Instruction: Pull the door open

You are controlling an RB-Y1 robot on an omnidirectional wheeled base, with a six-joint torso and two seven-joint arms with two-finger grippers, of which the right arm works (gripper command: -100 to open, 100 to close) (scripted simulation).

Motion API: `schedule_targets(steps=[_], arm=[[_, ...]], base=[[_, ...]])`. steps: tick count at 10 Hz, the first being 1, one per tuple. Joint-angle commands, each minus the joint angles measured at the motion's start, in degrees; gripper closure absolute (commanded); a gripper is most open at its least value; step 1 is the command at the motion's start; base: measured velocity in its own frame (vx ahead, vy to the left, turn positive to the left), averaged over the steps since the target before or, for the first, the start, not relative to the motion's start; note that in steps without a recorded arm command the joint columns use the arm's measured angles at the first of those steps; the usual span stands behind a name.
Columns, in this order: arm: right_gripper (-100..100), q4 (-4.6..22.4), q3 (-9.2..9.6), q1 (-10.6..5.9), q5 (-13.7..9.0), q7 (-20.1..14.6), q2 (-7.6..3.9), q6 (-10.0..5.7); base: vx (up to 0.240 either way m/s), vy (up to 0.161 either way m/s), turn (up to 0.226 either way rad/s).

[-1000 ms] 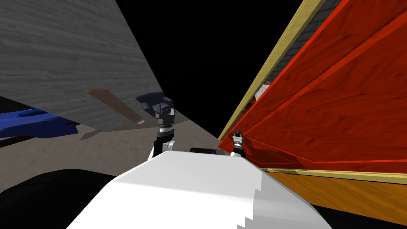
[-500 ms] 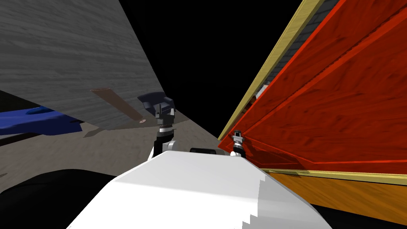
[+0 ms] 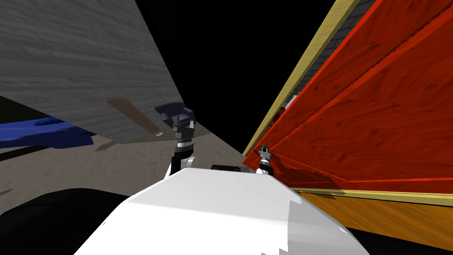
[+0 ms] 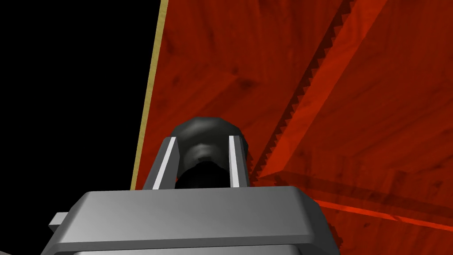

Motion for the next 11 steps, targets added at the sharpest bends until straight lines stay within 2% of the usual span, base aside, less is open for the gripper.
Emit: schedule_targets(steps=[1,2,5,11], arm=[[100,1.2,0.67,0.23,-0.1,-1.9,0.45,0.56],[100,1.2,0.67,0.23,-0.1,-1.9,0.45,0.56],[100,1.2,1.09,0.06,-0.9,-7.0,0.36,0.44],[100,1.2,1.66,-0.18,-1.9,-14.4,0.23,0.28]], base=[[-0.019,-0.013,0.016],[-0.006,-0.004,0.007],[-0.021,-0.013,0.025],[-0.017,-0.019,0.021]])
